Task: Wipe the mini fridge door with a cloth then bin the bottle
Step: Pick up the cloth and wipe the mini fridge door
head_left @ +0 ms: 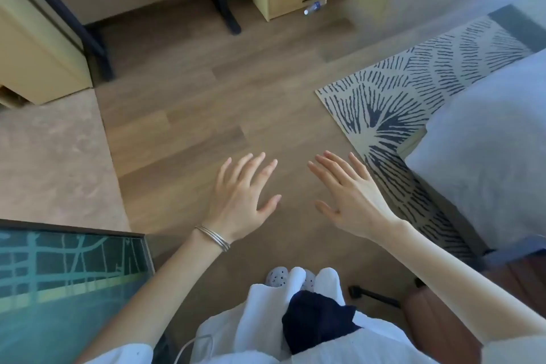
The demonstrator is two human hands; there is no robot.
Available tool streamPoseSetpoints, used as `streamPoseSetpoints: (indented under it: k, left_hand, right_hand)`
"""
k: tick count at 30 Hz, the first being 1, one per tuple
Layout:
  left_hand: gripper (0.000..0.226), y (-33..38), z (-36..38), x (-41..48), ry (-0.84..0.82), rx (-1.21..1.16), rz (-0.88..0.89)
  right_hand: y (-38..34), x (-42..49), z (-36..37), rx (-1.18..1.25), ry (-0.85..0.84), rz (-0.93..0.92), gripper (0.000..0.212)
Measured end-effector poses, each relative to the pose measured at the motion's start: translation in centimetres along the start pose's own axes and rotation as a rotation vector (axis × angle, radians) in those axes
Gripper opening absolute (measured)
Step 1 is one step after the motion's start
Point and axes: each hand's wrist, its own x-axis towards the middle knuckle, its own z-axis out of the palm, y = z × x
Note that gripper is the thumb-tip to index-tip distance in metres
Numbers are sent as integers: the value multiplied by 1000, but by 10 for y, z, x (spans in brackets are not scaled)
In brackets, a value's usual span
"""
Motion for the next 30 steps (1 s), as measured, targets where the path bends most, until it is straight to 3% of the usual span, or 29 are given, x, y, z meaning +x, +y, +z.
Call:
streamPoseSetpoints:
  k: [13,24,30]
  left_hand:
    - [60,-18,-1,78,111,12,32]
    - [61,-8,12,224,63,26,-28]
    - [60,0,15,306,80,33,-8]
  right_hand:
    - [38,57,-18,29,205,-6,63]
    - [157,151,-47,7,102,-37,64]
    - [219,211,-74,16,126,-54,63]
